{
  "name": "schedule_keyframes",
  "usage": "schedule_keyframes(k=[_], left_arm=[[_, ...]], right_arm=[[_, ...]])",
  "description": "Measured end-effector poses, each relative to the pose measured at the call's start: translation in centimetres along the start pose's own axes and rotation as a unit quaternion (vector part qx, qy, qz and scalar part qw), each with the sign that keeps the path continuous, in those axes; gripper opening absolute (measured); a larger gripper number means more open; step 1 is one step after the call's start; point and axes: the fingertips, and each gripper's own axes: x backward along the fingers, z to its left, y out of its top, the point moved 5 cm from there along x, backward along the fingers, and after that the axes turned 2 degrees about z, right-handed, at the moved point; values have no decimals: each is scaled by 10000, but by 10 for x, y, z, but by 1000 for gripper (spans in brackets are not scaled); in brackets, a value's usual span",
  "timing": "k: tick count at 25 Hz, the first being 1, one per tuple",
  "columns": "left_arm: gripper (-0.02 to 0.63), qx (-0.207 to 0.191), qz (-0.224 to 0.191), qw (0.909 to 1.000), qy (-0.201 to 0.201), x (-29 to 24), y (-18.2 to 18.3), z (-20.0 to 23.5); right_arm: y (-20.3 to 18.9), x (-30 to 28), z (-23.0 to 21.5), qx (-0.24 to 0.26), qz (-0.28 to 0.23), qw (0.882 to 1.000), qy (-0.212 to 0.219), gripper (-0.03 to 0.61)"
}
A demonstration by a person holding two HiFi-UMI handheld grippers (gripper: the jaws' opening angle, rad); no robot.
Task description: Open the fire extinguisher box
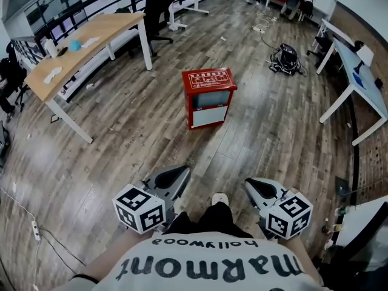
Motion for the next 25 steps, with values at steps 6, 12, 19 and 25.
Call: schedule_keyframes(k=[6, 12, 19, 25], left_arm=[[7, 89, -48, 9995, 286, -22, 6, 20], [6, 298, -215, 9978, 548, -59, 28, 44], [7, 338, -181, 9966, 726, -105, 48, 66], [7, 382, -85, 9959, 814, -142, 62, 81]], right_arm=[[22, -19, -49, -1013, -394, 9928, 496, 11], [59, -42, -113, -1201, -533, 9891, 669, 11], [79, -83, -149, 133, 166, 9977, 642, 11], [92, -102, -184, 236, 329, 9963, 760, 11]])
